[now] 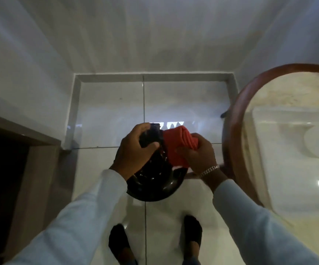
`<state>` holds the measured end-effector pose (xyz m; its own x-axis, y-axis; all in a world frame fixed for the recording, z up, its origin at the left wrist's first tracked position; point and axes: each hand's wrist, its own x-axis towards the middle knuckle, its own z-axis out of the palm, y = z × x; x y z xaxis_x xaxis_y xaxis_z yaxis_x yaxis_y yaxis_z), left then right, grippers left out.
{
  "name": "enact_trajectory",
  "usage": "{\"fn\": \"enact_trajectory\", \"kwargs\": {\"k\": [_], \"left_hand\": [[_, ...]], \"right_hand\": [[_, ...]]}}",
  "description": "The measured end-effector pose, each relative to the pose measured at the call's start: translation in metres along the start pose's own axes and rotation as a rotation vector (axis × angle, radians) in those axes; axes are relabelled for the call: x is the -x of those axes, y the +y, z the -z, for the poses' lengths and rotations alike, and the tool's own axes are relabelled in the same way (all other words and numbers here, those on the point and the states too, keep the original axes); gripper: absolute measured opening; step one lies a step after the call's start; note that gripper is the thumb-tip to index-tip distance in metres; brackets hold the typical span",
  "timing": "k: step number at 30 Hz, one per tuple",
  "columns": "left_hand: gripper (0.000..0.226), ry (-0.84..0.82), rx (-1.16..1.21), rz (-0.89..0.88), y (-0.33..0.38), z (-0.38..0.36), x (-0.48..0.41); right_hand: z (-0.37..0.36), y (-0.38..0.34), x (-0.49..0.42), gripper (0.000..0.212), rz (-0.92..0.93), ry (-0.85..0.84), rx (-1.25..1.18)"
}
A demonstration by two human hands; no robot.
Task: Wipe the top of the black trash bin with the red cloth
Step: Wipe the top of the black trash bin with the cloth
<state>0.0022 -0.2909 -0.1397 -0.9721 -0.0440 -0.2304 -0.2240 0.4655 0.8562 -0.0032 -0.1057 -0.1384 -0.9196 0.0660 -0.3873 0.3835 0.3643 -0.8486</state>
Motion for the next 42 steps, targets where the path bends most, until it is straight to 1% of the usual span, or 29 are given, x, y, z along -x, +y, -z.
{"fn": "enact_trajectory", "kwargs": {"k": [1,3,4,5,7,10,11,13,15,16,19,21,23,26,29,32,36,38,40,42], "left_hand": [[0.072,-0.048,-0.122,0.000,-0.023,-0.001,-0.001],[0.112,-0.244,-0.345,-0.010,-0.066,-0.002,-0.004],[0.126,-0.327,-0.450,-0.042,-0.085,-0.003,-0.005],[0.136,-0.376,-0.534,-0.077,-0.103,-0.004,-0.007],[0.147,-0.399,-0.654,-0.136,-0.130,-0.009,-0.014],[0.153,-0.415,-0.796,-0.211,-0.153,-0.019,-0.022],[0.155,-0.419,-0.821,-0.223,-0.159,-0.021,-0.024],[0.157,-0.426,-0.832,-0.237,-0.167,-0.023,-0.025],[0.158,-0.429,-0.828,-0.250,-0.172,-0.024,-0.027],[0.158,-0.433,-0.827,-0.255,-0.174,-0.023,-0.028],[0.157,-0.442,-0.811,-0.259,-0.176,-0.022,-0.031],[0.157,-0.450,-0.787,-0.249,-0.177,-0.021,-0.032],[0.157,-0.447,-0.773,-0.242,-0.178,-0.020,-0.032],[0.156,-0.462,-0.791,-0.240,-0.177,-0.020,-0.031],[0.154,-0.484,-0.814,-0.244,-0.174,-0.019,-0.031],[0.155,-0.491,-0.808,-0.244,-0.174,-0.019,-0.031],[0.155,-0.481,-0.786,-0.243,-0.176,-0.019,-0.031],[0.155,-0.478,-0.772,-0.247,-0.178,-0.020,-0.032],[0.155,-0.476,-0.769,-0.253,-0.179,-0.019,-0.032],[0.155,-0.473,-0.765,-0.253,-0.181,-0.019,-0.033]], "right_hand": [[-0.010,0.010,-0.011,0.021,0.072,0.042,0.099],[-0.027,0.027,-0.034,0.027,0.223,0.107,0.292],[-0.035,0.035,-0.044,0.027,0.304,0.127,0.369],[-0.044,0.042,-0.054,0.026,0.390,0.139,0.435],[-0.062,0.056,-0.067,0.027,0.553,0.122,0.561],[-0.083,0.082,-0.070,0.037,0.709,-0.006,0.743],[-0.087,0.092,-0.066,0.043,0.713,-0.063,0.792],[-0.091,0.108,-0.053,0.057,0.626,-0.126,0.819],[-0.096,0.110,-0.049,0.063,0.573,-0.102,0.764],[-0.100,0.108,-0.052,0.063,0.563,-0.090,0.782],[-0.113,0.102,-0.069,0.069,0.526,-0.149,1.064],[-0.117,0.108,-0.074,0.070,0.501,-0.176,1.125],[-0.116,0.121,-0.063,0.071,0.466,-0.136,1.074],[-0.119,0.147,-0.024,0.079,0.399,-0.037,0.991],[-0.122,0.163,0.006,0.077,0.413,-0.052,0.981],[-0.120,0.151,-0.025,0.072,0.430,-0.041,1.008],[-0.118,0.127,-0.077,0.063,0.423,-0.101,1.160],[-0.117,0.133,-0.066,0.065,0.382,-0.033,1.056],[-0.123,0.148,-0.031,0.073,0.310,0.059,0.951],[-0.134,0.166,0.007,0.079,0.252,0.085,0.922]]}}
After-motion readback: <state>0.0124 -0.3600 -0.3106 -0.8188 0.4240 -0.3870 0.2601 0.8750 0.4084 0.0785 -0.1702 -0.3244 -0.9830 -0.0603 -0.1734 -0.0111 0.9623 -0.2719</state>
